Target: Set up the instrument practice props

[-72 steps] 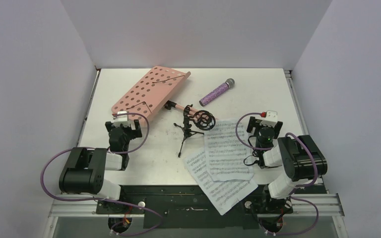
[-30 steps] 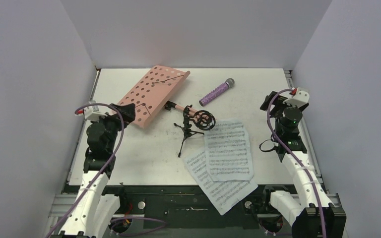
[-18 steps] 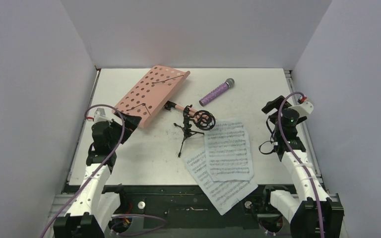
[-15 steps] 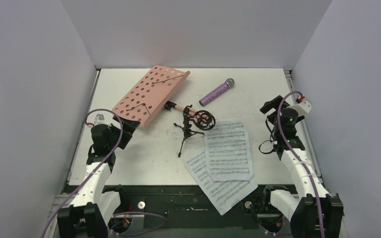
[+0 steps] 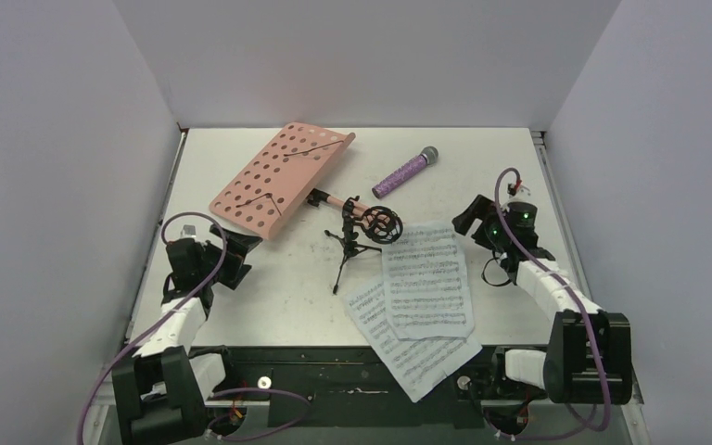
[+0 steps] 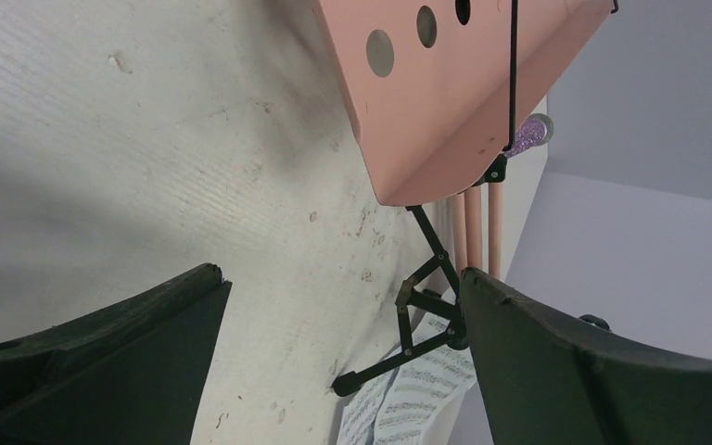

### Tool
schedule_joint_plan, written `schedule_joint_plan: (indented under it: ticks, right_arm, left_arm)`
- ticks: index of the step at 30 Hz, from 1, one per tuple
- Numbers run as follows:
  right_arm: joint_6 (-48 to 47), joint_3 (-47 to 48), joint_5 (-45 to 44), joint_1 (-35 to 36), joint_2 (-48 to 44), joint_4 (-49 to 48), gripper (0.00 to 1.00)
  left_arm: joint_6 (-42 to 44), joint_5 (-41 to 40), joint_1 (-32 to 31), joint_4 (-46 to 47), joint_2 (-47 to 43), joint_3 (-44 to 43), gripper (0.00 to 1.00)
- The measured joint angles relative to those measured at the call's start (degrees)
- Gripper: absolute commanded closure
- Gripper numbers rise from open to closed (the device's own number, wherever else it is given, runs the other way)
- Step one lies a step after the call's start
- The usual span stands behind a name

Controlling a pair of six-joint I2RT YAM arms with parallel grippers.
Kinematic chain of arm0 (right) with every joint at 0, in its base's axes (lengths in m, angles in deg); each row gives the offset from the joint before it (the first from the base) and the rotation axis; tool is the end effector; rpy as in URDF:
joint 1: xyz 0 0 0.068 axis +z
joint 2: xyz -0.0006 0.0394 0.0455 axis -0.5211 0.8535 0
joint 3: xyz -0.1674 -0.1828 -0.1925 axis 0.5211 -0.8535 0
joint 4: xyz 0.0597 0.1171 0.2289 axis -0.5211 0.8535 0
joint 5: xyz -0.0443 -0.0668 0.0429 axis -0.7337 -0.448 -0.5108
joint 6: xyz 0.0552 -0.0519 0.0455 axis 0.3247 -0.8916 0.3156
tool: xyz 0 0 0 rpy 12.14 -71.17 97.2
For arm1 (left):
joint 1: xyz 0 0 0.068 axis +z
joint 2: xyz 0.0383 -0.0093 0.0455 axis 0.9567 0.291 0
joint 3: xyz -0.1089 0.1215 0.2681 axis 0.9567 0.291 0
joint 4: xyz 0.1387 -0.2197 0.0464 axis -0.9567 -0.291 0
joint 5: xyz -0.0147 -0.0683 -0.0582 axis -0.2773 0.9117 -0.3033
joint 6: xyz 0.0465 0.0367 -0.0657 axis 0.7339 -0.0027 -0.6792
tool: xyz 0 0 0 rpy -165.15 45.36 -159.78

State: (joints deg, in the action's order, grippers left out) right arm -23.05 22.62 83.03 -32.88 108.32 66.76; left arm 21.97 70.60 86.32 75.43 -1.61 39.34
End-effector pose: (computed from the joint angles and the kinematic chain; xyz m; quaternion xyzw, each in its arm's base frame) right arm 0.2768 0.0127 0.2267 0.1777 0.8503 0.2274 0.4402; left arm 0.2126 0.0144 0.1785 -0.4161 0.7630 -0.3564 0.3430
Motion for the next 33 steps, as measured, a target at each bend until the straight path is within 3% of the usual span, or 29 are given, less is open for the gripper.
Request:
schedule_joint_plan:
  ticks: [10, 16, 19, 23, 33]
  right_arm:
    - [0.0, -2.8, 6.8, 8.4, 6.1, 1.3, 0.01]
    - [1.3, -5.8, 6.9, 12.2, 0.2, 5.3, 0.0]
    - [1.4, -6.8, 6.2, 12.5, -4.4, 9.1, 0.08]
    - [0.2, -6.7, 4.0, 12.5, -8.8, 13.2, 0.1]
    - [-4.2, -4.0, 3.3, 12.5, -10.8, 15.2, 0.1]
  left_arm:
    - [1.2, 1.5, 0.0, 0.5, 3.0, -1.1, 0.04]
    - [1.3, 2.9, 0.0, 3.6, 8.9, -2.5, 0.04]
    - [0.5, 4.5, 0.0, 6.5, 12.7, -2.5, 0.04]
    - [-1.2, 6.9, -0.1, 11.5, 17.2, -2.5, 0.03]
    - [-4.2, 9.6, -1.1, 24.4, 25.6, -2.6, 0.0]
